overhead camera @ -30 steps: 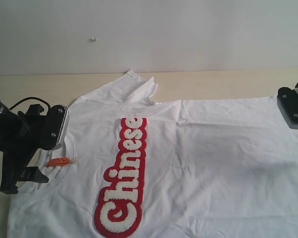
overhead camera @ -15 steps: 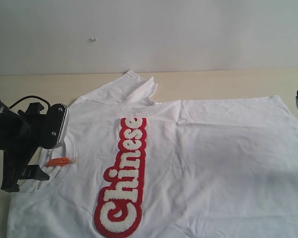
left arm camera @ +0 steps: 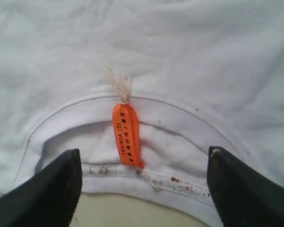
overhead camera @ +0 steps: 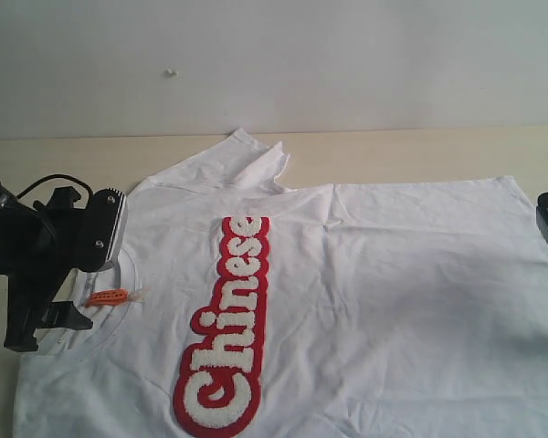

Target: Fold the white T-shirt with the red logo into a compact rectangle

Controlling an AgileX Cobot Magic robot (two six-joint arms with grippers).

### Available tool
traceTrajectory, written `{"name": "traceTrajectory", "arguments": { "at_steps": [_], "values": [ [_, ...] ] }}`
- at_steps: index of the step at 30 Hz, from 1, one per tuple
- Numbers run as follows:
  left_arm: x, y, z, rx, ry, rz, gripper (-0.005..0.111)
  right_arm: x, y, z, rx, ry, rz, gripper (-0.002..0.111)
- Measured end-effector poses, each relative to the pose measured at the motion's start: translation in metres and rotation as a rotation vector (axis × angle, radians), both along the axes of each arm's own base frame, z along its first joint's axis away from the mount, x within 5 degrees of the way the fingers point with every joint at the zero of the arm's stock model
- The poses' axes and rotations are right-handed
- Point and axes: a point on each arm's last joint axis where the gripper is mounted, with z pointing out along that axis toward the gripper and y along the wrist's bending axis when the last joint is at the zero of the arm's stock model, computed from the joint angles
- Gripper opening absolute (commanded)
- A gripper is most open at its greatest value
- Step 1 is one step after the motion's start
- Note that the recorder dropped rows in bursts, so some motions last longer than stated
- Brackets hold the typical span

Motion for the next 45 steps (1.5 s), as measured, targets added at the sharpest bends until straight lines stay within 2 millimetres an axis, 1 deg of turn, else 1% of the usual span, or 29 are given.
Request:
{"name": "traceTrajectory", "arguments": {
  "at_steps": [3,5,9,13,25,32,38,45],
  "values": [
    [0.0,-0.001,0.0,-0.012,0.004,0.012,0.071,0.0,0.0,0.006,-0.006,-0.015,0.0,0.099],
    [0.0,-0.001,0.0,-0.017,0.005,0.017,0.071,0.0,0.0,0.005,-0.006,-0.015,0.0,0.099],
    [0.0,-0.001,0.0,-0.021,0.006,0.02,0.071,-0.002,0.0,0.001,-0.021,-0.03,0.006,0.099],
    [0.0,-0.002,0.0,-0.024,0.007,0.023,0.071,-0.001,0.0,-0.008,-0.02,-0.028,0.005,0.099],
    [0.0,-0.002,0.0,-0.026,0.005,0.025,0.071,-0.002,-0.002,-0.01,-0.026,-0.009,-0.014,0.099],
    [-0.003,-0.001,-0.003,-0.025,0.018,0.024,0.071,-0.002,-0.002,-0.014,-0.016,0.024,-0.012,0.099],
    [-0.005,0.0,-0.005,-0.016,0.021,-0.002,0.071,-0.004,-0.004,-0.021,-0.025,0.118,-0.037,0.099],
    [-0.005,0.0,-0.005,-0.014,0.012,-0.008,0.071,-0.001,-0.006,-0.023,-0.022,0.137,-0.038,0.099]
  ]
}}
